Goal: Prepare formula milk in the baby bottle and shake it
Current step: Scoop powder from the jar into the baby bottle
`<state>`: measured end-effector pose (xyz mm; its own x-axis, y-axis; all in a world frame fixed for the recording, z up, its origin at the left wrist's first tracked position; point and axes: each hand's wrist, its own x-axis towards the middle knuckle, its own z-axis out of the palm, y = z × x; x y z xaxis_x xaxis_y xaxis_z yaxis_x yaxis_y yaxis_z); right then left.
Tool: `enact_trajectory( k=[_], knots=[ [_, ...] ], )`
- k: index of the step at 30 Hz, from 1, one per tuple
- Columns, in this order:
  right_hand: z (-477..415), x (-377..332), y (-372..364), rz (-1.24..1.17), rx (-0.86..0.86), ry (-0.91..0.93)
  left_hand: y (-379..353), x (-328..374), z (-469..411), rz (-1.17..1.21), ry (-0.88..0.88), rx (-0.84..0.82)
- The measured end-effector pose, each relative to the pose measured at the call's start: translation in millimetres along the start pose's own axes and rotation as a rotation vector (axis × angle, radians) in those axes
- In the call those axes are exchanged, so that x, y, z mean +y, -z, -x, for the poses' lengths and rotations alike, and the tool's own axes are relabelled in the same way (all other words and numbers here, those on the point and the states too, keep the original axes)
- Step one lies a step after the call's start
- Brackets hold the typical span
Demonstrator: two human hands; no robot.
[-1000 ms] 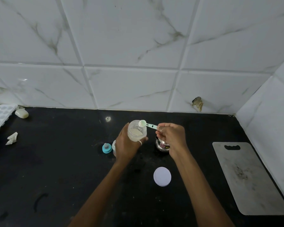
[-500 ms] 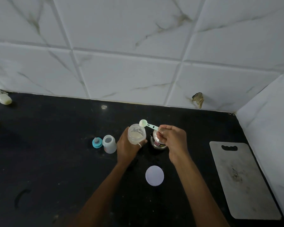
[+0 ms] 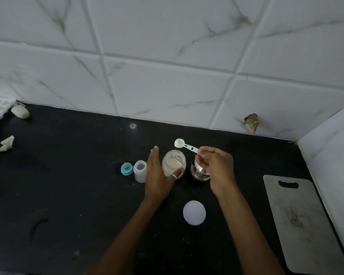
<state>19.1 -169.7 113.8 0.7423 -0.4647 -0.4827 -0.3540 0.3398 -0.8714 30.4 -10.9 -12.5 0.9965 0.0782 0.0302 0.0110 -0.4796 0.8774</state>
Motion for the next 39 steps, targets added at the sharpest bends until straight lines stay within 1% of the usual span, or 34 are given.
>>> enact_trajectory(
  k=[3, 5, 6, 10, 12, 16, 25, 27, 31, 35, 39],
  knots=[
    [5, -3, -11, -0.003, -0.03, 0.019, 28, -8, -3, -0.103, -0.075, 0.128],
    [9, -2, -18, -0.013, -0.049, 0.023, 45, -17, -4, -0.107, -0.064, 0.181],
    [10, 0, -22, -0.019, -0.057, 0.022, 53, -23, -3, -0.096, -0.039, 0.18],
    [14, 10, -35, -0.005, -0.07, -0.003, 68, -43, -1, -0.009, 0.1, 0.044],
    [15, 16, -40, -0.004, -0.071, -0.029, 70, -50, 1, 0.021, 0.133, -0.003],
    [18, 24, -47, 0.004, -0.065, -0.065, 67, -57, 2, 0.03, 0.14, -0.024],
    [29, 24, -56, 0.022, -0.04, -0.066, 71, -59, -4, 0.051, 0.098, -0.043],
    [32, 20, -57, -0.002, -0.05, -0.061, 78, -50, -5, 0.059, 0.071, -0.022],
    [40, 0, -62, -0.046, -0.086, 0.008, 106, -13, -15, 0.067, -0.054, 0.037],
    [54, -38, -65, -0.105, -0.139, 0.09, 139, 38, -37, 0.06, -0.138, 0.091],
    [71, -82, -66, -0.174, -0.196, 0.153, 166, 85, -53, 0.029, -0.28, 0.108]
  ],
)
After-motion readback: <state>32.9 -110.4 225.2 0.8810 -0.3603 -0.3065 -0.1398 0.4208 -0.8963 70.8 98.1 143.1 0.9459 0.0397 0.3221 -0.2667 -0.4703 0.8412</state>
